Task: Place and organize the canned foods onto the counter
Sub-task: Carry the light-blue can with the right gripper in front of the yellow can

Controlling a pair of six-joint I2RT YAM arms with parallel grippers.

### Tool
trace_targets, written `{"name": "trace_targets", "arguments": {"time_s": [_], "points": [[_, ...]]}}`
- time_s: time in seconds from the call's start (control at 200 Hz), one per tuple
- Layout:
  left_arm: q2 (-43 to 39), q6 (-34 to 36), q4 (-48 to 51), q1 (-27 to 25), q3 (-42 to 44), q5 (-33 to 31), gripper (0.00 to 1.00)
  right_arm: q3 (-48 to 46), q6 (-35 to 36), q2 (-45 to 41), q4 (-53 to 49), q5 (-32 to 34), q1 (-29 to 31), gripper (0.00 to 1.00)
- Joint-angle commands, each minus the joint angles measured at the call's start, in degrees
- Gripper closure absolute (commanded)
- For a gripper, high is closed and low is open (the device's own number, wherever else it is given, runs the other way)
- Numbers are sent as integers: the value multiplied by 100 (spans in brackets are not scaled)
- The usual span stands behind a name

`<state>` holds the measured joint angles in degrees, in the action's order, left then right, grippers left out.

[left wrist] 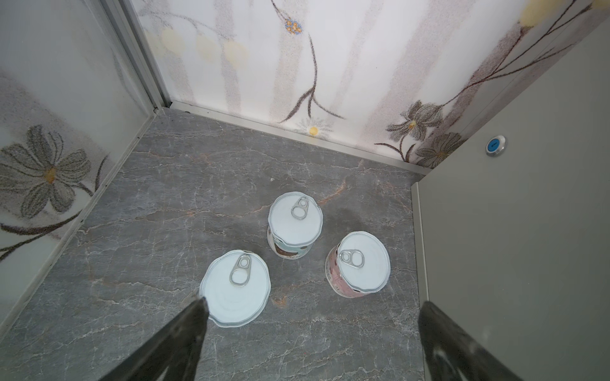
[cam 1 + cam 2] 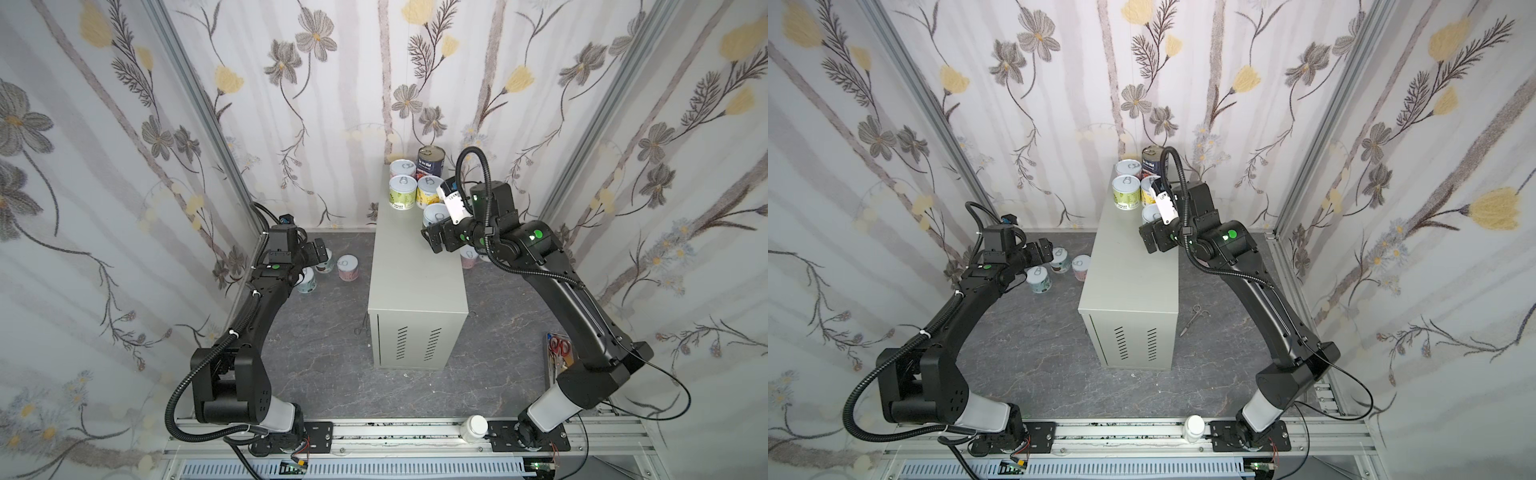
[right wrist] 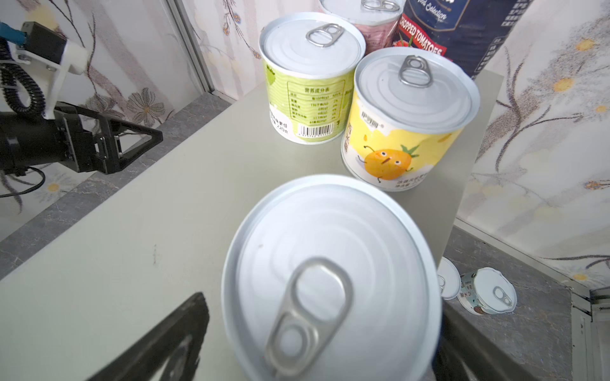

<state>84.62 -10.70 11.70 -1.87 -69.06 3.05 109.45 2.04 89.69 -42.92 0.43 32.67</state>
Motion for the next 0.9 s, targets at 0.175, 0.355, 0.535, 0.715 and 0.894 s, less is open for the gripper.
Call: {"name": "trace_targets", "arguments": {"time_s": [0.175,0.355,0.535,0.715,0.894], "points": [[17,39,-331,9,182,-49,0,-2384,-96,-1492,2549,-26,-39,0],[120,31,-396,20,259,-121,0,-3731,-366,-2132,3905,-113,-30,1],[195,49,-384,20,252,-128,0,-4082,-424,-2218,4339,-76,-32,6],[279,33,-379,20,216,-156,0,-4108,-382,-2112,4573,-130,-32,13],[332,50,-384,20,191,-164,0,-3949,-288,-1902,4559,-56,-32,17]]}}
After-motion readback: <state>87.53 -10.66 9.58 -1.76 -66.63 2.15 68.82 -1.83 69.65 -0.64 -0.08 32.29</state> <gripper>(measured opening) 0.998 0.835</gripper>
